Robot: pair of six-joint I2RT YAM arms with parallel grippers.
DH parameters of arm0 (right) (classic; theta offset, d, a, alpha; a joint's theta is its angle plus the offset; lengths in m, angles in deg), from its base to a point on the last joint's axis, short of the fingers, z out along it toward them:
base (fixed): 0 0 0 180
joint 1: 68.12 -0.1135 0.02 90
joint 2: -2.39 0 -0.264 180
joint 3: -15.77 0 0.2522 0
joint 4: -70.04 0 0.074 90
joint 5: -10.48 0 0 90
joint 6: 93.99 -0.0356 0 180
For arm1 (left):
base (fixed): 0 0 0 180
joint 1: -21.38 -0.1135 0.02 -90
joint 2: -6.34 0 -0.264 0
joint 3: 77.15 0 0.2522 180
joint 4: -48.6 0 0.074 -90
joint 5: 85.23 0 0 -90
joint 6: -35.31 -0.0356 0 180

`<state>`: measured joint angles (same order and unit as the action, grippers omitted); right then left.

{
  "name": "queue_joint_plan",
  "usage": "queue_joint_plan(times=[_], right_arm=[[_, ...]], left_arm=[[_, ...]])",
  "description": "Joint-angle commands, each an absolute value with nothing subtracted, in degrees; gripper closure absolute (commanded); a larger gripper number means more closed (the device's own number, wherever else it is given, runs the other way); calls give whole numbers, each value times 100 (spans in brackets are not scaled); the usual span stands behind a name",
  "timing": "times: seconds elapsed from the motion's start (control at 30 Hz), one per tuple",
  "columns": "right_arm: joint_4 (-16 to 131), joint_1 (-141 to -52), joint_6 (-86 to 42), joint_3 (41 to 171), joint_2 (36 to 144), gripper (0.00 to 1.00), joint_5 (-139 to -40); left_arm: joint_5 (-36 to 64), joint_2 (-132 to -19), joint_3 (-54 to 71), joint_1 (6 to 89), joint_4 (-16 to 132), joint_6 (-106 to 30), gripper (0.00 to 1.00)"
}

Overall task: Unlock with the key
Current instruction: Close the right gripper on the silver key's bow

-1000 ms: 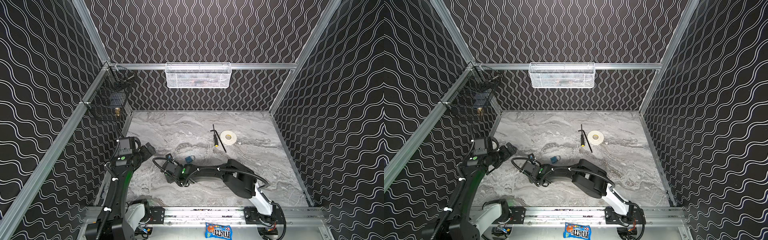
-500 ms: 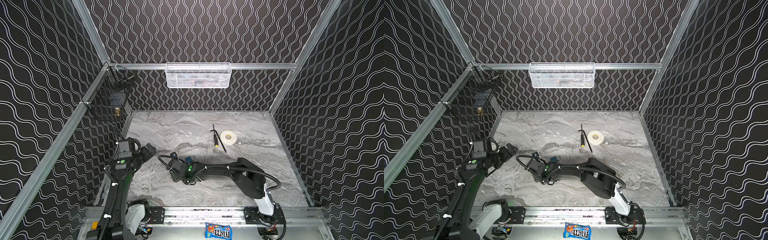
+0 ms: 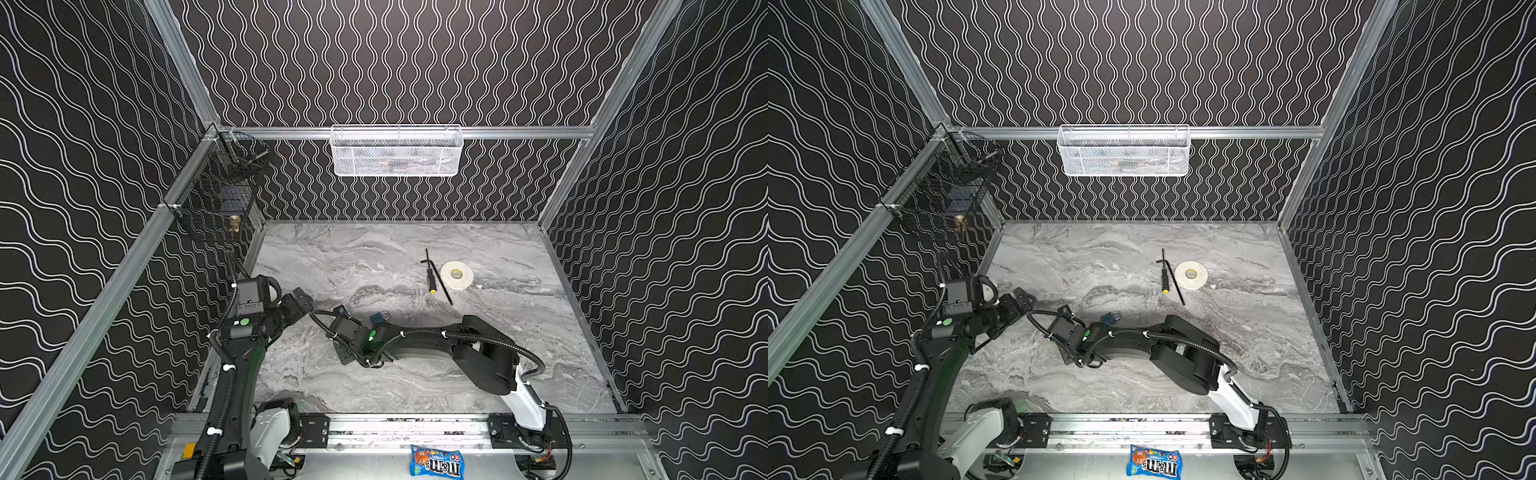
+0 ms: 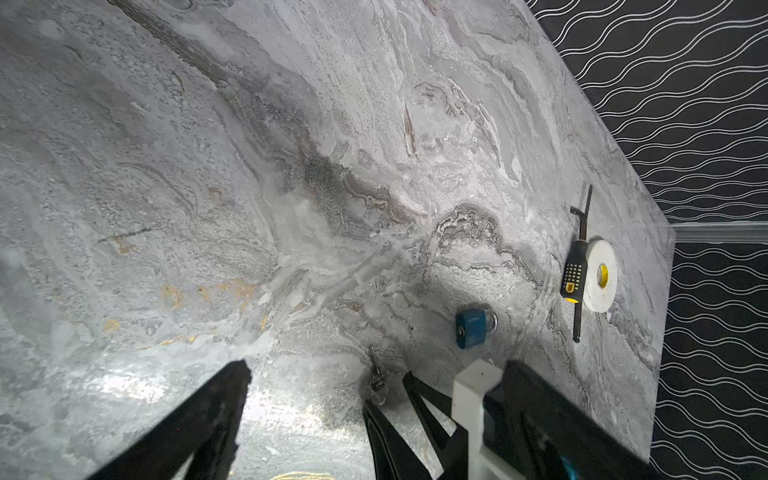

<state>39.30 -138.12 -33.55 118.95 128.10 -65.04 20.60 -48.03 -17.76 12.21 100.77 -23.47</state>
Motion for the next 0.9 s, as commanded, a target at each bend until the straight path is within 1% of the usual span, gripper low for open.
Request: queue_joint_plan(times=[0.0,0.2,0.4,0.53,0.73,0.87], right_arm=[[3935,-13808,-3410,12008,12903,54,-6436],[3888,-13804,-3315,11893,12832,66,-6428],[3934,-13791,-3158,11654,12679,75,-6448],[3964,-13773,-3077,11664,12708,79,-6502],[4176,-13747,-2921,11591,12715,80,-6671],[4204,-13729,-2898,11580,12744,84,-6783]], left_arm=[[2219,-4831,-1793,1210,10059,-2481,1],[2271,-4866,-1795,1215,10033,-2504,1],[2342,-4869,-1898,1214,9937,-2446,1],[2355,-4872,-1891,1210,9934,-2432,1],[2375,-4883,-1897,1210,9909,-2409,1],[2392,-4869,-1911,1210,9893,-2371,1]])
